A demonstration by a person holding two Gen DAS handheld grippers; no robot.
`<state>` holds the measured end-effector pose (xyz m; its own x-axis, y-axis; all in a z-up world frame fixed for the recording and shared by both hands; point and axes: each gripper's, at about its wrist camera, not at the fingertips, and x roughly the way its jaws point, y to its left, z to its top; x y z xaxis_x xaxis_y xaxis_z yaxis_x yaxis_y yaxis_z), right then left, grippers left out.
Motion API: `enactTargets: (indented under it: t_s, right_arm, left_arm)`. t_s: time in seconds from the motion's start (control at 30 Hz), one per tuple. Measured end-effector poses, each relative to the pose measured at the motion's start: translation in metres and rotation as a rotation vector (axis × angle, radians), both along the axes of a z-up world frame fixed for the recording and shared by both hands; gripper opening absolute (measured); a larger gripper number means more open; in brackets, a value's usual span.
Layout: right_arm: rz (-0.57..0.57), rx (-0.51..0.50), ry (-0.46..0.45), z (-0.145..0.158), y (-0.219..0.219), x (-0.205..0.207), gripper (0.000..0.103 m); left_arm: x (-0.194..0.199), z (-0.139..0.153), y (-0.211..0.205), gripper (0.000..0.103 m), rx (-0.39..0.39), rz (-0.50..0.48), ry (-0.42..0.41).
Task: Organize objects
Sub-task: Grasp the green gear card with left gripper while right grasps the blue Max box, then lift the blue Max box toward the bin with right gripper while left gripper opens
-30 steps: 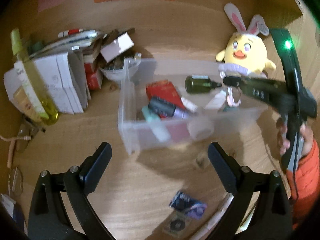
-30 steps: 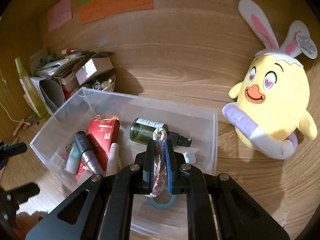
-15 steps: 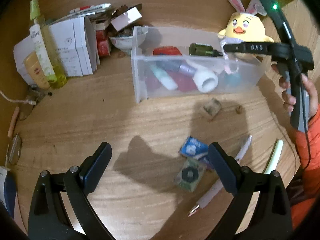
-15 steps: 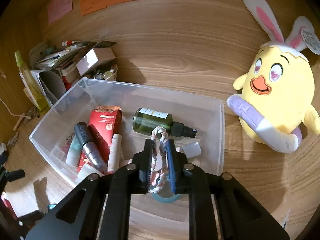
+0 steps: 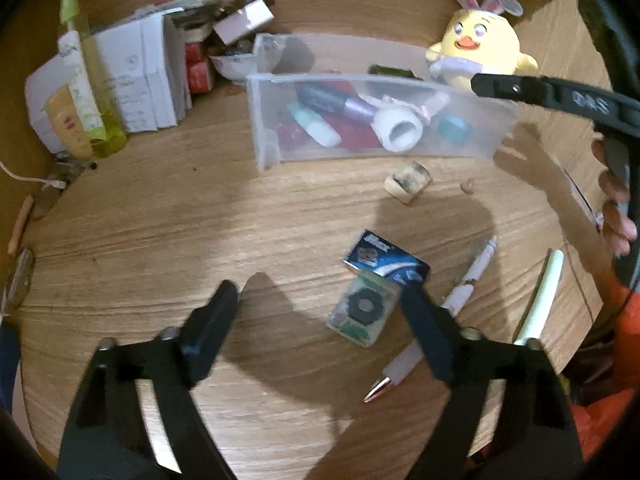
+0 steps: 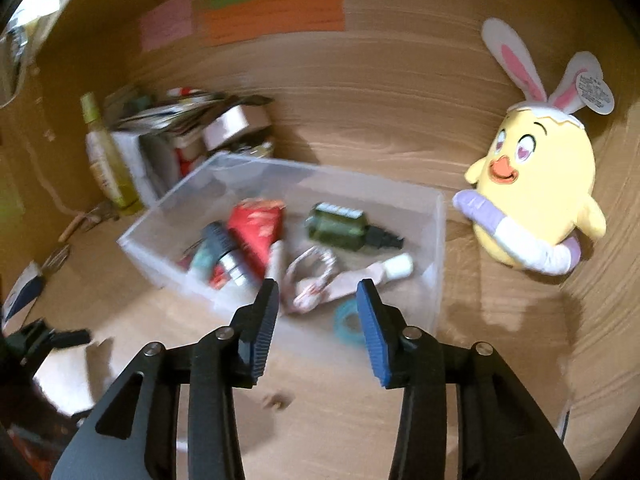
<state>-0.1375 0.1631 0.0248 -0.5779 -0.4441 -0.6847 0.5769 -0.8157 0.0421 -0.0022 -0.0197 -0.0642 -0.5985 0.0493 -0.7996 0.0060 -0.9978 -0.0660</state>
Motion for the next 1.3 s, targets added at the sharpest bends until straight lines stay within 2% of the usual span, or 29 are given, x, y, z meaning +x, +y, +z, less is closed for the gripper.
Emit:
enactTargets:
  t_s: [0.1, 0.2, 0.37, 0.47, 0.63, 0.9, 1.0, 1.3]
  right_arm:
    - [0.062, 0.001, -0.029, -0.008, -0.007, 0.02, 0.038]
    - [0.117, 0.004, -0.059, -0.016, -0.015, 0.038, 0.038]
    - [0.228, 0.024, -0.093, -0.03, -0.036, 0.065, 0.038]
    - [0.291, 0.052, -0.11, -0.04, -0.053, 0.077, 0.038]
    - [0.347, 0.093, -0.139, -0.056, -0.072, 0.084, 0.038]
    - [0.366, 0.155, -0.153, -0.072, -0.09, 0.087, 0.038]
    - [0.349, 0.179, -0.119, -0.073, -0.093, 0.089, 0.025]
    - [0.29, 0.109, -0.102, -0.056, -0.079, 0.08, 0.025]
  left_arm:
    - [0.001, -0.001, 0.0, 0.072, -0.006, 0.003, 0.009]
    - [0.004, -0.001, -0.001, 0.061, -0.002, 0.007, 0.022]
    - [0.007, -0.001, -0.008, 0.036, 0.014, 0.018, 0.038]
    - [0.01, 0.0, -0.014, 0.025, 0.034, 0.029, 0.042]
    - [0.014, -0.001, -0.024, 0.024, 0.061, 0.06, 0.055]
    - [0.017, 0.005, -0.033, 0.024, 0.074, 0.086, 0.085]
    - [0.017, 0.01, -0.033, 0.02, 0.068, 0.085, 0.102]
    - [0.01, 0.028, -0.028, 0.016, 0.071, 0.071, 0.155]
